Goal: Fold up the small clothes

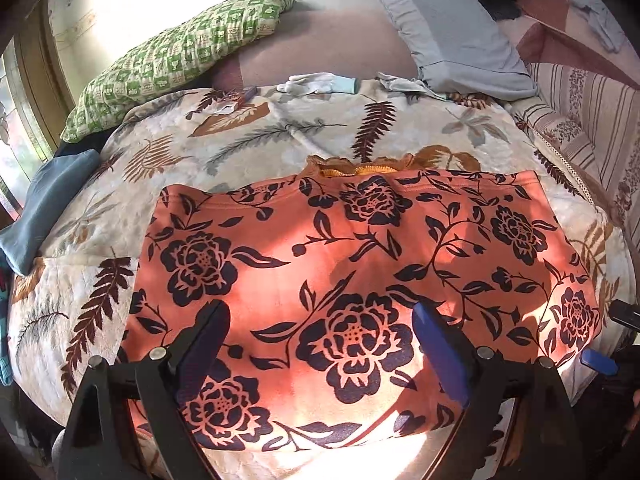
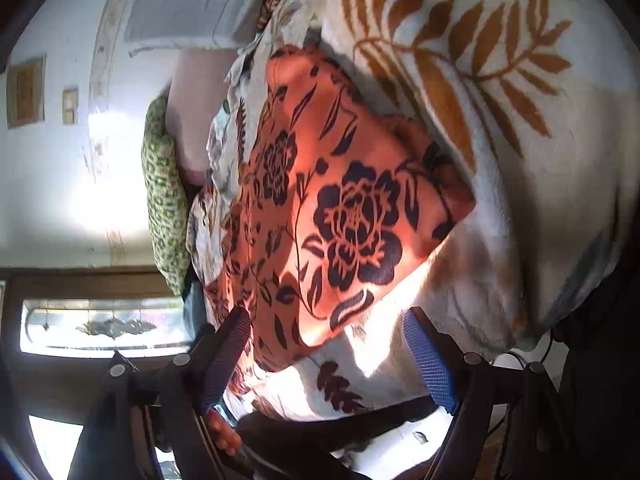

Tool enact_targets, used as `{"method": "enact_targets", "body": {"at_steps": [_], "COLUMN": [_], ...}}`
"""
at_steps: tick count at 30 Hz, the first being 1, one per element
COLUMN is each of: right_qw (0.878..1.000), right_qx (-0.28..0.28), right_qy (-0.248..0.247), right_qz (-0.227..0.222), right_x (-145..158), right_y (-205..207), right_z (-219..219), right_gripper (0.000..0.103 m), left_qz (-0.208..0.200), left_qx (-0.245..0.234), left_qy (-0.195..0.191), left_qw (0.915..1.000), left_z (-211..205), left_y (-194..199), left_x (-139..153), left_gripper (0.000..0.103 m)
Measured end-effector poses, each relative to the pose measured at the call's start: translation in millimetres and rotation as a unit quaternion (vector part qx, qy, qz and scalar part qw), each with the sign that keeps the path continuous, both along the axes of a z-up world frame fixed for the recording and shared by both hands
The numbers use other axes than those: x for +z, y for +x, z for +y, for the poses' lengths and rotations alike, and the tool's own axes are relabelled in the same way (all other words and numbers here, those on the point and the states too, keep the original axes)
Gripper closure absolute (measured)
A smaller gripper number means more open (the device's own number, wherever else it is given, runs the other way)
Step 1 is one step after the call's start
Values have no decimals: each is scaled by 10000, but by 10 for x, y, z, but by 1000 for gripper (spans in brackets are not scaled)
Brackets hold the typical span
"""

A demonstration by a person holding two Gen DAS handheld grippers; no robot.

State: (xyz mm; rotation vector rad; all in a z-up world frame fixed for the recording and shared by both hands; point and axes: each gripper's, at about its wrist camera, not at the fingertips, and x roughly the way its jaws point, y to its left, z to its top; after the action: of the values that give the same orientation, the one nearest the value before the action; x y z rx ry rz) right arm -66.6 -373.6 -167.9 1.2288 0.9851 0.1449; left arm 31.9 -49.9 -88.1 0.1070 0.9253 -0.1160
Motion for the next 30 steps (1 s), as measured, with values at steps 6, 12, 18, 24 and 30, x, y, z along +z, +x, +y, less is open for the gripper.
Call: {"method": "enact_targets", "body": {"at_steps": [6, 12, 18, 24, 30], "right_qw": [9985, 9994, 9952, 9967, 9947], "right_qx": [-424, -310, -11, -294, -87], "right_qy": [183, -163, -910, -755, -1024], "right_qz": [282, 14, 367, 46, -73], "right_x": [-171, -49, 3, -29, 69], "right_y": [126, 243, 248, 317, 393], "right_z": [-252, -261, -247, -357, -382], "right_gripper": [21, 69, 32, 28, 80], "left_qz": [-9, 704, 111, 522, -25], "left_qx": [25, -122, -143, -239, -217], "left_qy": [-112, 242, -84, 426, 257], "left_qw": [9999, 9972, 9998, 9974, 9994], "left_z": [-51, -156, -170, -295, -309], "left_y": [15, 196, 155, 333, 220], "left_x": [-6, -452, -164, -616, -180], "left_gripper": [11, 11, 11, 8, 12]}}
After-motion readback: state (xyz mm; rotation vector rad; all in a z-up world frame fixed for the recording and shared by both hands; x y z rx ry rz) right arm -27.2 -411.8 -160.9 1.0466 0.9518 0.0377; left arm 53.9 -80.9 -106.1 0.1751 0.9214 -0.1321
